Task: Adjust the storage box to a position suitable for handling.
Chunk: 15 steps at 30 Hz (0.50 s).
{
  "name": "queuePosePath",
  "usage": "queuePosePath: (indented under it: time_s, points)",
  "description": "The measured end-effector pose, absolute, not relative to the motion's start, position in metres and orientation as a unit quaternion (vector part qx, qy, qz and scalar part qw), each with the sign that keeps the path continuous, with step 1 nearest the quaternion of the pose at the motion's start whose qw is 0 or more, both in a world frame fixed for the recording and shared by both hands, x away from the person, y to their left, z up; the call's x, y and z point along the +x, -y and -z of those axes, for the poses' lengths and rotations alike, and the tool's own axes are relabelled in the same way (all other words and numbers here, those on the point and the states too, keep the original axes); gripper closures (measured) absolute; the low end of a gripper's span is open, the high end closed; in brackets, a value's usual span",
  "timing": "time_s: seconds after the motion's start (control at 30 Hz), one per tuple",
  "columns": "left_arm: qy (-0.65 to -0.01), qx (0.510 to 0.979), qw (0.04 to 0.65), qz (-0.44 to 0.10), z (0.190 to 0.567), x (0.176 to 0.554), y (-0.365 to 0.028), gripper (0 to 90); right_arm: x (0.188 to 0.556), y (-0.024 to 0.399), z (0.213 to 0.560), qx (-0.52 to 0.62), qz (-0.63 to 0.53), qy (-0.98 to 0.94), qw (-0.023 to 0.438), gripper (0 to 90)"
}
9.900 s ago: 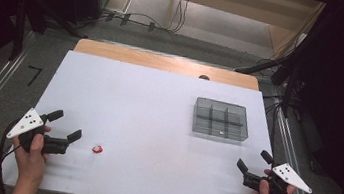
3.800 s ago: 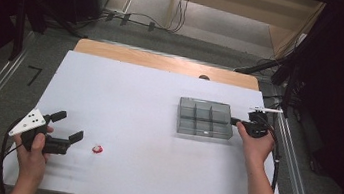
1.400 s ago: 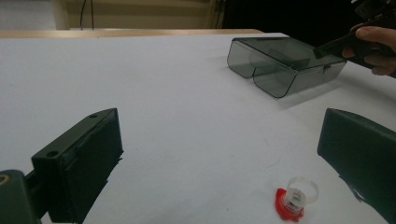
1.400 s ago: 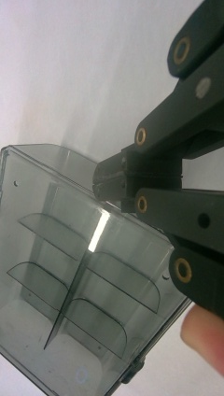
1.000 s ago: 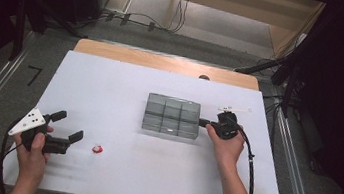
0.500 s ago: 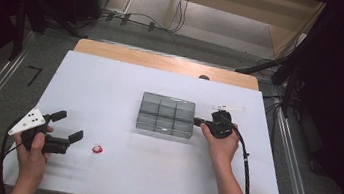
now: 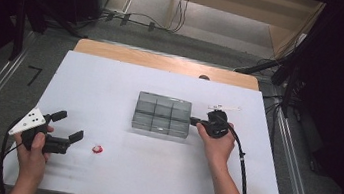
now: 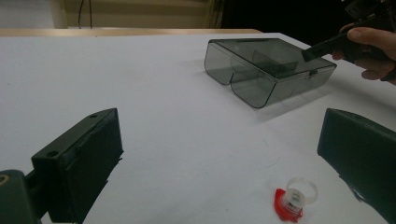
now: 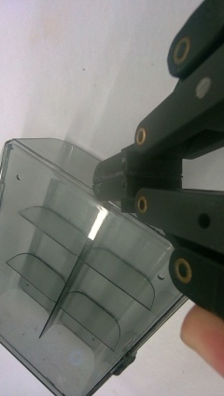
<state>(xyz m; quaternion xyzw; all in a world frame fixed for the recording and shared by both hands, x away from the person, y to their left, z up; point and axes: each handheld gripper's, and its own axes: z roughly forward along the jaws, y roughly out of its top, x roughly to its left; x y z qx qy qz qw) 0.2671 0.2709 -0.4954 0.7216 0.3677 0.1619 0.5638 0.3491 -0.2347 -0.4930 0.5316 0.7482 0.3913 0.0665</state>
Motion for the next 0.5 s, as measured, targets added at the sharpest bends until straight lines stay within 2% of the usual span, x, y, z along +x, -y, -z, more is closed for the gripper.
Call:
queuePosePath:
  time_s: [0.37,0.47,0.5]
  points:
    - [-0.367,0.721,0.565,-0.161,0.4954,0.2668,-0.2706,0.0,0.3483,0.2293,0.4926,0.526,-0.386,-0.753,0.086,88.3]
    - [-0.366,0.722,0.565,-0.159,0.4955,0.2664,-0.2709,0.0,0.3454,0.2283,0.4910,0.513,-0.378,-0.762,0.115,87.7]
    - [-0.366,0.722,0.564,-0.159,0.4954,0.2663,-0.2708,0.0,0.3436,0.2288,0.4901,0.512,-0.382,-0.759,0.124,80.4]
